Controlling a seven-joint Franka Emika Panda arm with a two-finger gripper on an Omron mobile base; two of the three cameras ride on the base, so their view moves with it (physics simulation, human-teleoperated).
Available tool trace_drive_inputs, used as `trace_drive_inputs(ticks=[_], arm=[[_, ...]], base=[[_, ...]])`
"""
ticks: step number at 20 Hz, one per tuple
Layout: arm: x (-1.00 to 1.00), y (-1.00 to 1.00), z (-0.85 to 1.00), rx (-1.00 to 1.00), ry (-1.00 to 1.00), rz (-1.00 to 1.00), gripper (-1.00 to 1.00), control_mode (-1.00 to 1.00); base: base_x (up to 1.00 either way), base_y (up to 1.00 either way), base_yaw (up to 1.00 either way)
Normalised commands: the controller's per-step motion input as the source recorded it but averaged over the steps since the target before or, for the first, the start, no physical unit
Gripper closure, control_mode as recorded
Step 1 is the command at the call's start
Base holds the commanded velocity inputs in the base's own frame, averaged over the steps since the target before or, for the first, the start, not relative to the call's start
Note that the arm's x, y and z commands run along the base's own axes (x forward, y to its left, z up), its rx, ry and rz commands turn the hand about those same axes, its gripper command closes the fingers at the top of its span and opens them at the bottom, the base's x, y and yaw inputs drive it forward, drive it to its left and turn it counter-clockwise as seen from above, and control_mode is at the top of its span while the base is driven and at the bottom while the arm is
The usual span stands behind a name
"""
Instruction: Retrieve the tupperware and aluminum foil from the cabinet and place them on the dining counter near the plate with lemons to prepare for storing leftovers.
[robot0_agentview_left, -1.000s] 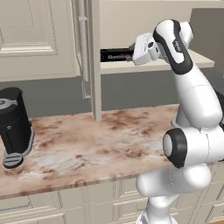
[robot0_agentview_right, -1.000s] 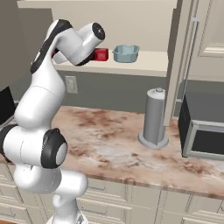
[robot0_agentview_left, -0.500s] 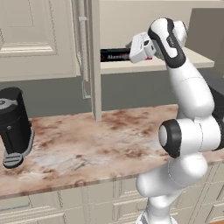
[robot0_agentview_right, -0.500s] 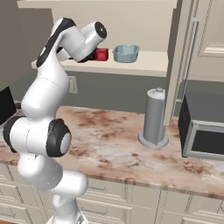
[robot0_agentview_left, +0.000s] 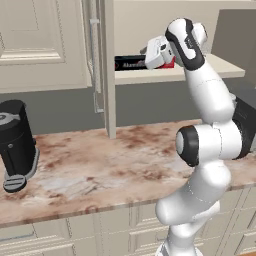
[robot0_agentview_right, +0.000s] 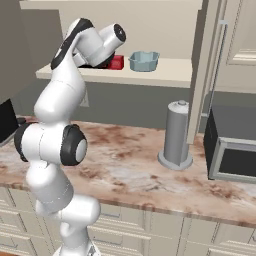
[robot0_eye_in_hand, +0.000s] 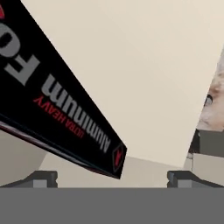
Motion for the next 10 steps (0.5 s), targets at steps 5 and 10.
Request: trace_drive_inputs(ticks=[5,10], arm=[[0.35,0.0,0.0,0.0,0.06,0.07,-1.0,-1.0],[0.34,0.0,0.0,0.0,0.05,0.07,-1.0,-1.0]], base=[[0.0,0.0,0.0],[0.0,0.0,0.0]])
